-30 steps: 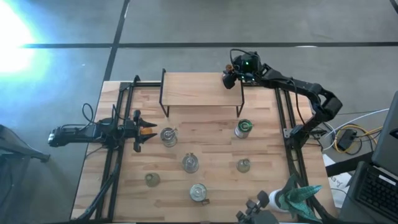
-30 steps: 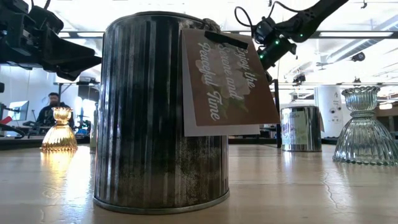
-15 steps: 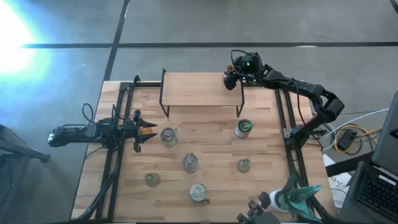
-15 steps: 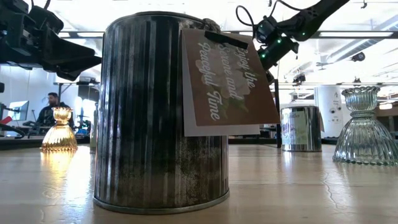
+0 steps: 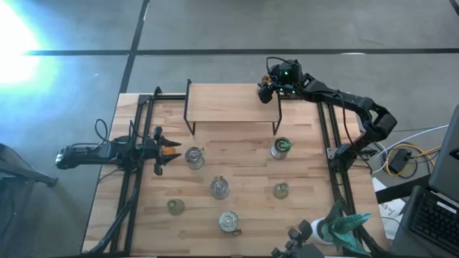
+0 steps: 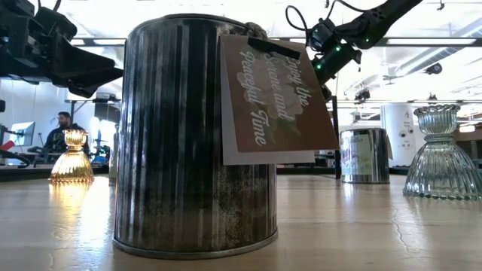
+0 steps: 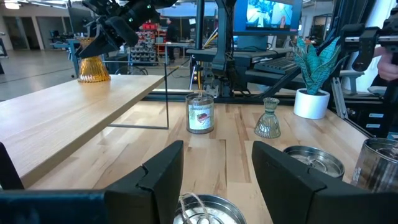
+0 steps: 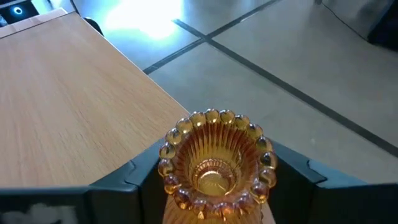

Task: Pick & Place candle stick holders
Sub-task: Put the right orange candle holder on the top right side of the shelf, then put the right green candle holder on the shelf aligned with the orange candle holder

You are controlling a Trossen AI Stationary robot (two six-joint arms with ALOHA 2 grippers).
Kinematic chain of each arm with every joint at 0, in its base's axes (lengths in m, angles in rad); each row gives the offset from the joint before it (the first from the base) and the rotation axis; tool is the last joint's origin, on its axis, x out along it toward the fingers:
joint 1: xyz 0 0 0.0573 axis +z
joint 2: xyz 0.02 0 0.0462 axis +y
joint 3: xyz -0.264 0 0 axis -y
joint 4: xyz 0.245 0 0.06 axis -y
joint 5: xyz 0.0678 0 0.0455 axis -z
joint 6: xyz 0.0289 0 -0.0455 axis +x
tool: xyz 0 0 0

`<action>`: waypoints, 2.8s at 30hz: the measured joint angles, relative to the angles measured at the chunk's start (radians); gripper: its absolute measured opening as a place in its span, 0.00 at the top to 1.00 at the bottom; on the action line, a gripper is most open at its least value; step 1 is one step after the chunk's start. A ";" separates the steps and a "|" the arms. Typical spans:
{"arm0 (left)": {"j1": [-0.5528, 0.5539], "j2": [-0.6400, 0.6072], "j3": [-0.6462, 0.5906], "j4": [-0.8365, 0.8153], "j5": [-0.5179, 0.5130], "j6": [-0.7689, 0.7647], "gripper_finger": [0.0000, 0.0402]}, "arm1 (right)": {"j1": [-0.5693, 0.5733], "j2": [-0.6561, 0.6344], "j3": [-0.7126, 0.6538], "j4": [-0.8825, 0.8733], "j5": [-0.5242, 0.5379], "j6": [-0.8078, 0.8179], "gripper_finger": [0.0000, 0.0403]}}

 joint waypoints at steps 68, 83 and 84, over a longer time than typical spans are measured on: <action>0.000 0.000 0.000 0.000 0.000 0.000 0.51 | 0.699 -0.712 0.195 -0.629 0.090 0.291 0.19; 0.000 0.000 0.000 0.000 0.000 0.000 0.51 | 0.970 -0.641 0.185 -1.024 0.264 0.889 0.19; 0.000 0.000 0.000 0.000 0.000 0.000 0.51 | 0.993 -0.637 0.185 -1.022 0.289 0.902 0.19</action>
